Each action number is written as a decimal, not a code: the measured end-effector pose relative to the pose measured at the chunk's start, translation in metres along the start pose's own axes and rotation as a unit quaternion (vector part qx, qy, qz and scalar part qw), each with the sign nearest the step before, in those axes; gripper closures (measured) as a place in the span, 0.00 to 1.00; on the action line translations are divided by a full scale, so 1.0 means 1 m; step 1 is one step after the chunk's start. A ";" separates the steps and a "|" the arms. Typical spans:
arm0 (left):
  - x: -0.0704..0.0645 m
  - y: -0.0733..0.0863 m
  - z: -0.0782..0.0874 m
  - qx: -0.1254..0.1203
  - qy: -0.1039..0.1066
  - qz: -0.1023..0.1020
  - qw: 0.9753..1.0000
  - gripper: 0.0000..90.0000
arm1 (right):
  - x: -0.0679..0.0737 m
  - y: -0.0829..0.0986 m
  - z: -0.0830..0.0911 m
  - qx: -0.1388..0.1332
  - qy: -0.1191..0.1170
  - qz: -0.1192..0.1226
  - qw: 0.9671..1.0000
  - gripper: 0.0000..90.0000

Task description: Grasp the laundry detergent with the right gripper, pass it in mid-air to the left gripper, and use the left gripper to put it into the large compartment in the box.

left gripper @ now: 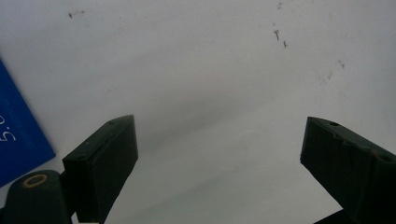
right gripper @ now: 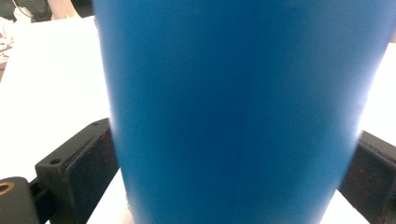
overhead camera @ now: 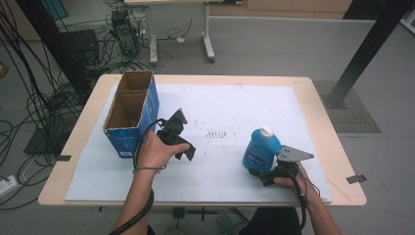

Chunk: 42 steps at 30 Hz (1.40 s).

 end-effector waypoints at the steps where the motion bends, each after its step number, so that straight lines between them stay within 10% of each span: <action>1: 0.000 0.000 0.000 0.000 0.000 0.000 1.000 0.13 | 0.000 0.000 0.000 0.000 -0.001 -0.001 1.000 0.03; 42: -0.009 -0.003 -0.003 0.002 0.002 -0.010 1.000 0.13 | 0.000 -0.001 0.002 -0.009 0.001 -0.004 1.000 0.05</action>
Point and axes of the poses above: each handheld gripper's, and its own axes: z roughly backward along the jaws, y roughly out of its underside, x roughly to its left, the point moved 9 cm from there along -z, roughly forward along the jaws, and after that the axes turned 3 degrees about -x, right-handed, at the moved point
